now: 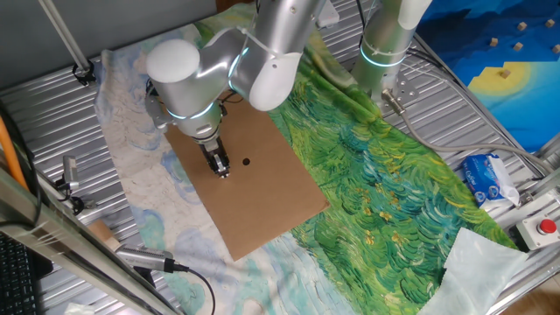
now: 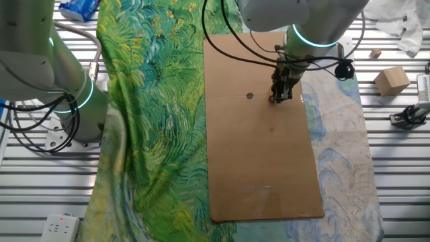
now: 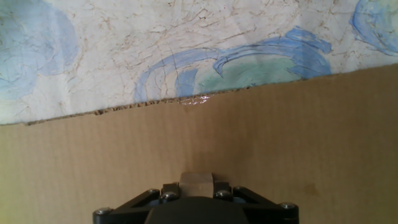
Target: Hold a small block with the gripper and sweep it from left to right on the table
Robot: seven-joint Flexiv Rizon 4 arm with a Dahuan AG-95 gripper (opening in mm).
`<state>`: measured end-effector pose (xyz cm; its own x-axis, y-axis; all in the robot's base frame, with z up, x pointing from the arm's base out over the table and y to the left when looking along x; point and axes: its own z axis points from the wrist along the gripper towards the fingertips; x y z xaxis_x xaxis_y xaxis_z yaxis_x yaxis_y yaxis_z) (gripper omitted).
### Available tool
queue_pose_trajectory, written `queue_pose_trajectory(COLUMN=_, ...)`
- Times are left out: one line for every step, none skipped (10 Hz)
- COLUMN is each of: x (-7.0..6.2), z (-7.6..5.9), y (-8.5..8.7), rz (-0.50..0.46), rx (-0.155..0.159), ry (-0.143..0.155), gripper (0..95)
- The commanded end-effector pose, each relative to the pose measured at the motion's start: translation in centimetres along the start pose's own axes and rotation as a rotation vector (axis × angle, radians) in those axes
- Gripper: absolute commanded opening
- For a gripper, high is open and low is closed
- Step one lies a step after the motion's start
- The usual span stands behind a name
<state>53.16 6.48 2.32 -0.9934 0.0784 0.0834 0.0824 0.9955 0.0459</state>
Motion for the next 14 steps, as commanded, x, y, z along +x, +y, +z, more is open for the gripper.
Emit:
queue_pose_trajectory(x=-0.1, z=2.7, y=-0.1, rz=0.001, rx=0.000, ry=0.002, gripper=0.0)
queue_pose_trajectory(x=-0.1, z=2.7, y=-0.1, rz=0.002, rx=-0.001, ry=0.002, gripper=0.0)
queue_pose_trajectory(x=-0.1, z=2.7, y=-0.1, rz=0.003, rx=0.000, ry=0.002, gripper=0.0)
queue_pose_trajectory(x=-0.1, z=2.7, y=-0.1, rz=0.007, rx=0.003, ry=0.004, gripper=0.0)
queue_pose_trajectory(x=-0.1, z=2.7, y=-0.1, rz=0.011, rx=0.004, ry=0.006, gripper=0.0)
queue_pose_trajectory(x=-0.1, z=2.6, y=-0.1, rz=0.013, rx=0.004, ry=0.006, gripper=0.0)
queue_pose_trajectory(x=-0.1, z=2.6, y=-0.1, rz=0.016, rx=0.006, ry=0.008, gripper=0.0)
queue_pose_trajectory(x=-0.1, z=2.7, y=-0.2, rz=0.020, rx=0.014, ry=0.014, gripper=0.0)
queue_pose_trajectory(x=-0.1, z=2.8, y=-0.3, rz=0.021, rx=0.013, ry=0.017, gripper=0.0)
queue_pose_trajectory(x=0.1, z=2.7, y=-0.6, rz=0.021, rx=0.012, ry=0.018, gripper=0.0)
queue_pose_trajectory(x=0.3, z=2.3, y=-1.3, rz=0.013, rx=0.008, ry=0.025, gripper=0.0)
queue_pose_trajectory(x=0.6, z=2.1, y=-1.9, rz=0.006, rx=0.008, ry=0.031, gripper=0.0)
queue_pose_trajectory(x=1.1, z=1.8, y=-3.1, rz=-0.017, rx=0.012, ry=0.037, gripper=0.0)
queue_pose_trajectory(x=1.6, z=1.7, y=-4.3, rz=-0.033, rx=0.004, ry=0.038, gripper=0.0)
